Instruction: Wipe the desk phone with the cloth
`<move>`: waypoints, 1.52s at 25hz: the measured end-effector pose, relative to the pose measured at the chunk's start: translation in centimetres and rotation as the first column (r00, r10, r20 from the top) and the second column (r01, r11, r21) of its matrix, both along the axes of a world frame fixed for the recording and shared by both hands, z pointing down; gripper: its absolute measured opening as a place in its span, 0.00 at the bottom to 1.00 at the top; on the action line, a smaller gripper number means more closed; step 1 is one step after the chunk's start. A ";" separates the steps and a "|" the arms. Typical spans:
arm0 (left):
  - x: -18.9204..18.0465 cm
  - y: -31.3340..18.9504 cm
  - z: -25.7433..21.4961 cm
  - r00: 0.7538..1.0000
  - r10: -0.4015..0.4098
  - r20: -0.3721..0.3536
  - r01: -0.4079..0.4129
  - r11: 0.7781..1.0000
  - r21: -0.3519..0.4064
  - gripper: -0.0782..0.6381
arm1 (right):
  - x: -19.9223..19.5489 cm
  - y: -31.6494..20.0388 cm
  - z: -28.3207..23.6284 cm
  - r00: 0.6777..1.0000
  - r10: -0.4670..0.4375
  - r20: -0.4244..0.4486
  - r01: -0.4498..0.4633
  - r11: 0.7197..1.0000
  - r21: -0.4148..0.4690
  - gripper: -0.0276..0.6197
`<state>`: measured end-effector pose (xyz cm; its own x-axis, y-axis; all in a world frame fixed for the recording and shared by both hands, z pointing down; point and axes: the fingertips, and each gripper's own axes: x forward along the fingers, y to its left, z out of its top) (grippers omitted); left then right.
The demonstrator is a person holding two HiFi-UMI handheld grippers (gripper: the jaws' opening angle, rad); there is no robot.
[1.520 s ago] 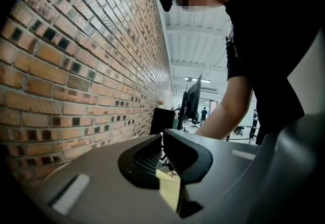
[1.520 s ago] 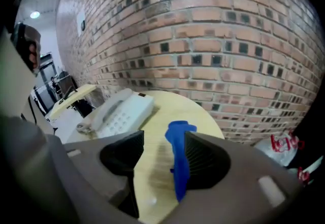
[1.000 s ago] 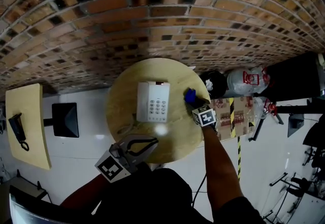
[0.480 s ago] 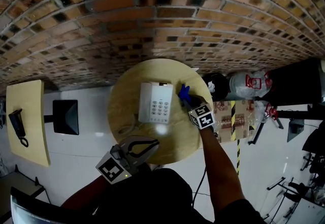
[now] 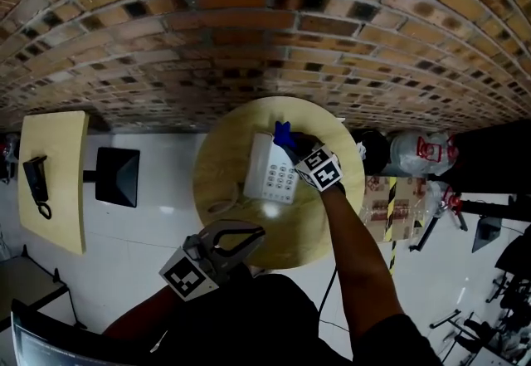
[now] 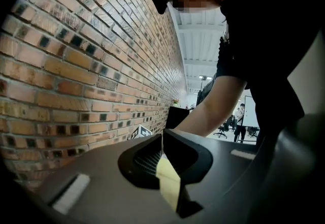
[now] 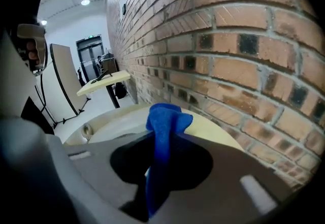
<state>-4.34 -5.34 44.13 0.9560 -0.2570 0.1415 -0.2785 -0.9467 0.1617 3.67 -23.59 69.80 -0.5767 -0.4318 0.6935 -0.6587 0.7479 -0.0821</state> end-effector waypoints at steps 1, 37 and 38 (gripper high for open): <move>-0.2 -0.1 -0.1 1.000 0.003 0.000 -0.003 1.000 0.024 0.12 | -0.2 0.7 0.1 1.000 -0.007 0.009 0.007 1.000 -0.007 0.14; -3.1 -0.6 0.7 0.998 -0.055 -0.009 0.055 0.998 0.021 0.12 | -13.0 8.7 -1.9 0.951 -0.267 0.153 0.269 0.963 0.008 0.14; -2.9 -0.5 0.7 0.998 -0.054 -0.013 0.054 0.998 0.015 0.12 | -13.4 10.1 -1.5 0.945 -0.287 0.157 0.291 0.957 -0.003 0.14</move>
